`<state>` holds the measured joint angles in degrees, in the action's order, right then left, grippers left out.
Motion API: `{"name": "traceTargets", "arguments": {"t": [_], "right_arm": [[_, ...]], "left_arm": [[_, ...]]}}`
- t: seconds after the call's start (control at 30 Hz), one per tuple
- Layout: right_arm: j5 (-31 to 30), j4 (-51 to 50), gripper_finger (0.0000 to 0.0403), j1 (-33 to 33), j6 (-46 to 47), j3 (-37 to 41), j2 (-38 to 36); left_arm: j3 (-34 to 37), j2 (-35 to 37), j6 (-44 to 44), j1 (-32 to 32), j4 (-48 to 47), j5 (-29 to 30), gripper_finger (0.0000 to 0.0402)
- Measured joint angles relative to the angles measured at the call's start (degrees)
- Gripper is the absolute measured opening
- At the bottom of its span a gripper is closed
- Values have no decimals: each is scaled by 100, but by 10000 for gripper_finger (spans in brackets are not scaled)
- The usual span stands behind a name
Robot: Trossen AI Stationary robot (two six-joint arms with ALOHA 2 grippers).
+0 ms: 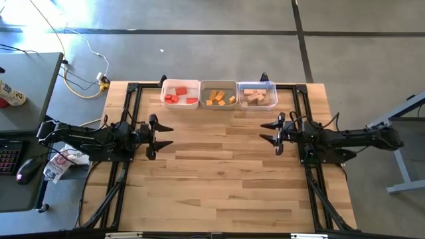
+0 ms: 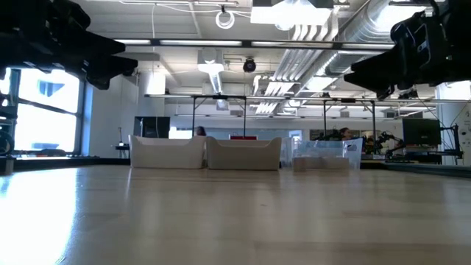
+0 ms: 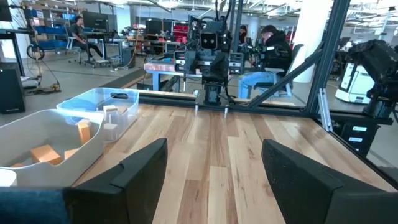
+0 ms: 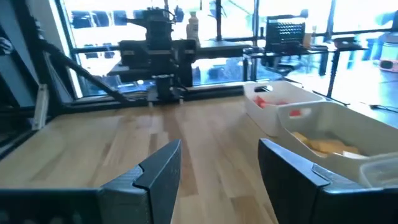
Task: Sort & place blocks by color
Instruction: Return to Home Position
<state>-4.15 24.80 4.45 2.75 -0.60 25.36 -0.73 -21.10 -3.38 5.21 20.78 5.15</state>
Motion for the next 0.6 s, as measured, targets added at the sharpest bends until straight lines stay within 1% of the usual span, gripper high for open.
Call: {"name": "traceTargets", "arguments": {"t": [0.23,0.43,0.6], "right_arm": [[-89,-480,199,2,-14,2,-379],[-601,-737,199,0,40,2,-404],[-1153,-922,199,2,344,2,-404]], "left_arm": [[0,0,0,0,0,0,250],[0,1,0,0,0,0,250],[0,0,1,0,0,0,250]]}}
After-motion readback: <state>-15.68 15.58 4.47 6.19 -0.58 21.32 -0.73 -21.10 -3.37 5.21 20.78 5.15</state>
